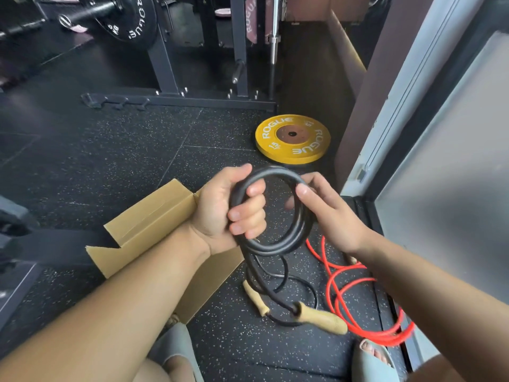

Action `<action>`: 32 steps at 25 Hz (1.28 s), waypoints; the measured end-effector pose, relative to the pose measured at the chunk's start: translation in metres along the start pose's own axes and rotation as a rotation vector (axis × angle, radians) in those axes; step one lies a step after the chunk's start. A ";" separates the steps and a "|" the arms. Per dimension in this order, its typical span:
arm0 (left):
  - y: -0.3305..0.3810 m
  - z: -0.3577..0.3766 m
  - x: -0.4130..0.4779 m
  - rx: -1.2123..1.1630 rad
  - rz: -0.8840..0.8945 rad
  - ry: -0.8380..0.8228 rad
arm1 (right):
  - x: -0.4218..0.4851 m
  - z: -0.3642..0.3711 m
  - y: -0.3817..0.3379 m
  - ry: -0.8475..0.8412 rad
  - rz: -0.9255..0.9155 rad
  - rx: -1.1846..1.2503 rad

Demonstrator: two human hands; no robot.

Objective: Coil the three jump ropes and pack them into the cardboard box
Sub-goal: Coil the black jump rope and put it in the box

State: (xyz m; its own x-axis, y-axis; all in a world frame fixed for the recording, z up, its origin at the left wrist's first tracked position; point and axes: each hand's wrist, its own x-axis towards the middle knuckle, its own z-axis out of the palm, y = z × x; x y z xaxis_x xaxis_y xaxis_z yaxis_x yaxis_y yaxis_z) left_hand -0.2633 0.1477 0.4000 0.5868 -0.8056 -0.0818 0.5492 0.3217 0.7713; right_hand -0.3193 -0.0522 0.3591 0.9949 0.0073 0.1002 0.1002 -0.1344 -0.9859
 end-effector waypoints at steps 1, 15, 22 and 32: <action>0.005 -0.003 -0.002 -0.046 0.027 -0.020 | -0.004 -0.003 0.006 -0.047 -0.017 0.006; -0.007 0.015 0.008 0.261 0.301 0.280 | -0.017 0.035 0.005 -0.095 0.145 -1.050; -0.042 0.011 0.023 0.738 0.401 0.502 | -0.033 0.067 -0.020 -0.454 0.019 -1.494; -0.038 0.004 0.018 0.816 -0.076 0.383 | -0.027 0.056 -0.014 -0.292 -0.641 -1.372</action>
State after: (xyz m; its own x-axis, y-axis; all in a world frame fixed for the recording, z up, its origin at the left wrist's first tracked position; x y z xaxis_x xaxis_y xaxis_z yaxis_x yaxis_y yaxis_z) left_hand -0.2761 0.1189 0.3716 0.8044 -0.5422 -0.2429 0.0878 -0.2958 0.9512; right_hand -0.3469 0.0050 0.3626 0.7713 0.5833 0.2546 0.5776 -0.8096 0.1049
